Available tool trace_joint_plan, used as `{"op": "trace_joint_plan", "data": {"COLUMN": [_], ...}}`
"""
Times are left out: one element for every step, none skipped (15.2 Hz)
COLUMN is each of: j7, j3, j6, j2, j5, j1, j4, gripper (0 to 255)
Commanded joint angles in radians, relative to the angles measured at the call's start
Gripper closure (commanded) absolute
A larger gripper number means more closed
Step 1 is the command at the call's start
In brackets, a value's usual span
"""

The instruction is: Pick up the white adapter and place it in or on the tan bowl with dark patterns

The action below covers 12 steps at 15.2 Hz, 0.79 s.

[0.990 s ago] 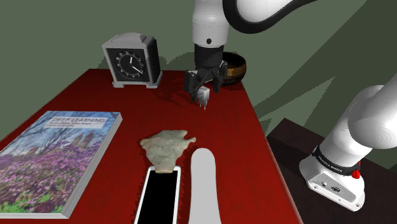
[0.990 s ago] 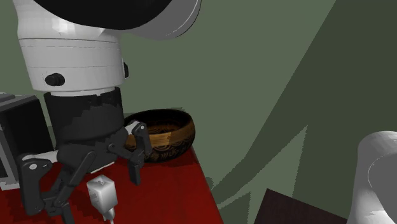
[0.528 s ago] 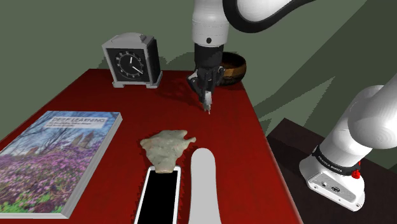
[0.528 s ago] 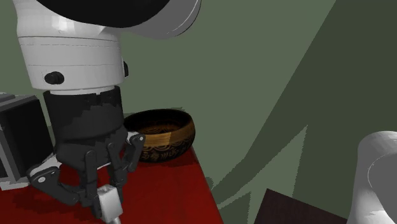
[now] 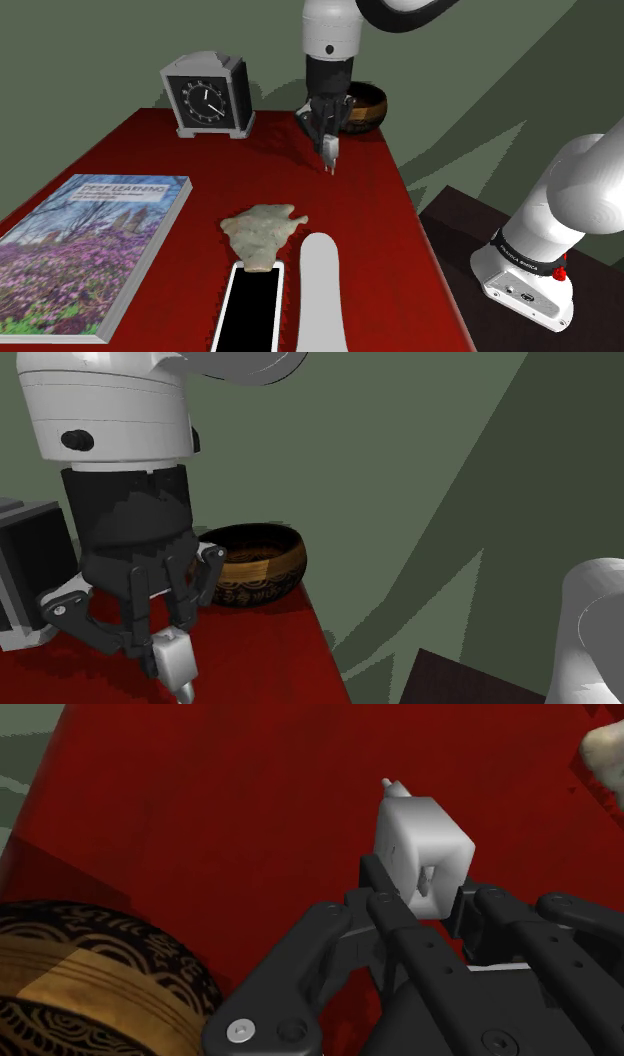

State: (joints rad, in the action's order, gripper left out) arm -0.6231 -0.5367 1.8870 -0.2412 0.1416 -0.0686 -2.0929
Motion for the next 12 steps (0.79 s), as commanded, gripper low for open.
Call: {"op": "trace_joint_plan", "data": {"j7": [-0.001, -0.001, -0.001, -0.001, -0.001, -0.001, -0.002, -0.002, -0.003, -0.004, -0.004, -0.005], "j3": [0.002, 0.004, 0.005, 0.006, 0.007, 0.008, 0.009, 0.01, 0.011, 0.012, 0.013, 0.014], "j6": [-0.031, -0.044, -0.058, -0.071, -0.084, -0.098, -0.111, -0.125, -0.138, -0.151, -0.165, -0.178], "j2": [-0.002, -0.004, -0.005, -0.005, -0.006, -0.006, -0.006, -0.006, -0.006, -0.005, -0.004, -0.003], "j5": [0.0, -0.001, -0.001, -0.001, -0.002, -0.002, -0.003, -0.003, -0.004, -0.005, -0.006, -0.007], "j1": [0.001, 0.001, 0.002, 0.002, 0.003, 0.003, 0.004, 0.004, 0.005, 0.005, 0.006, 0.007], "j4": [0.028, 0.04, 0.052, 0.065, 0.078, 0.091, 0.105, 0.118, 0.132, 0.146, 0.16, 0.175], "gripper": [255, 255, 255, 255, 255, 255, 255, 255, 255, 255, 255, 255]}}
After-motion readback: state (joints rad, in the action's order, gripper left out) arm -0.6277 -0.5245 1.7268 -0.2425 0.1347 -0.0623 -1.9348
